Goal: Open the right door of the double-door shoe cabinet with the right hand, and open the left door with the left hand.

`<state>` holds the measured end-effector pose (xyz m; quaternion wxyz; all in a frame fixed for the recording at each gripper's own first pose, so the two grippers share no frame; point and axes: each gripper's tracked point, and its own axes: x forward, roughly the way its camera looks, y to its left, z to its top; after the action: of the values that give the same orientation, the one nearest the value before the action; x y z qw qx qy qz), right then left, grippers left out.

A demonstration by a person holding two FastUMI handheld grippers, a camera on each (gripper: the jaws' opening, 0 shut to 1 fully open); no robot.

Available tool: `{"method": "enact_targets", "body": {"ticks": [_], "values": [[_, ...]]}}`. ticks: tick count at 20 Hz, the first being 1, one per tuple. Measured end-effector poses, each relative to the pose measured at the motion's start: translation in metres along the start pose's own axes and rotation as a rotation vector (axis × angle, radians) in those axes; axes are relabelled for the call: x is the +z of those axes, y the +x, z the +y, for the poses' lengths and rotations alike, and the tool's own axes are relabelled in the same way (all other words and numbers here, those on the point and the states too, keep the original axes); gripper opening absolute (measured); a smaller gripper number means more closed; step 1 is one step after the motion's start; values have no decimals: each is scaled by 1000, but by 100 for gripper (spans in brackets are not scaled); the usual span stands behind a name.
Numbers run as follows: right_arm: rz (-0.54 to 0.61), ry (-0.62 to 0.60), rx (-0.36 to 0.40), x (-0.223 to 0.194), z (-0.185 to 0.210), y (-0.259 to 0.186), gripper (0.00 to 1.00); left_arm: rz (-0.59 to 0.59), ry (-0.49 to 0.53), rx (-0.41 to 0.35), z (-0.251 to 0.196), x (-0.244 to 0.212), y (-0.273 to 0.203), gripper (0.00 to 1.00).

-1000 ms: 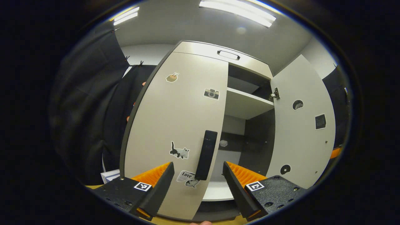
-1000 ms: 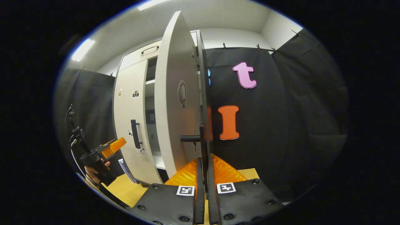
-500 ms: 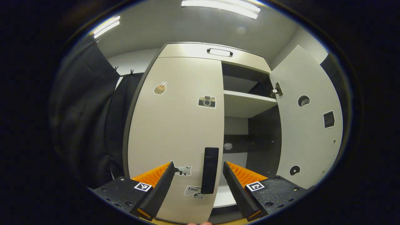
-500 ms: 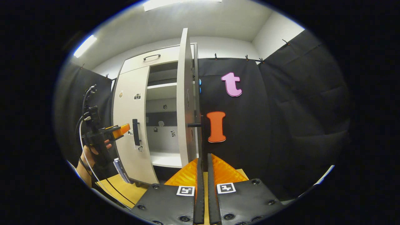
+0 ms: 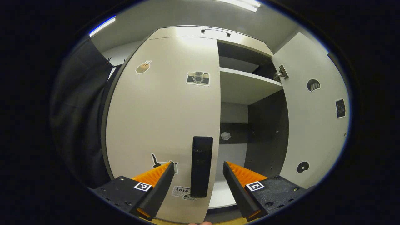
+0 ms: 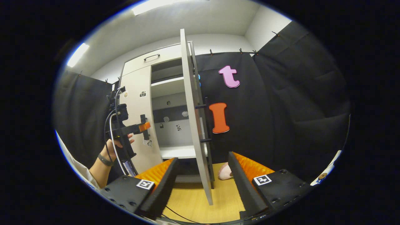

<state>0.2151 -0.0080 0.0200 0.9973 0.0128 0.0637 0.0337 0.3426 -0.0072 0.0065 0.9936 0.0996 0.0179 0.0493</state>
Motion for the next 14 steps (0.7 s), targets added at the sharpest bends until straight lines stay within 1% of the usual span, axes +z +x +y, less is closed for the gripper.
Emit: {"method": "enact_targets", "body": {"ticks": [2,4,6,8,9,10,13,14], "values": [[-2,-8,-8,2,-3,-5,97,-24,3,-3,-3,5,5,94],[-5,-12,-13,1,-5,-7,96,-25,-2,-4,-4,5,11,94],[-16,-23,-47,3,-13,-6,96,-19,-10,5,-1,4,17,94],[-13,-32,-73,3,-18,-6,97,-6,-11,35,8,3,21,94],[-12,-35,-79,3,-20,-7,97,-10,-13,31,9,3,25,94],[-11,-36,-83,3,-21,-7,97,-16,-15,33,9,4,22,88],[-6,-44,-99,2,-24,-8,97,-24,-14,58,13,3,22,88],[-5,-47,-100,2,-24,-8,96,-29,-9,77,18,4,22,84]]}}
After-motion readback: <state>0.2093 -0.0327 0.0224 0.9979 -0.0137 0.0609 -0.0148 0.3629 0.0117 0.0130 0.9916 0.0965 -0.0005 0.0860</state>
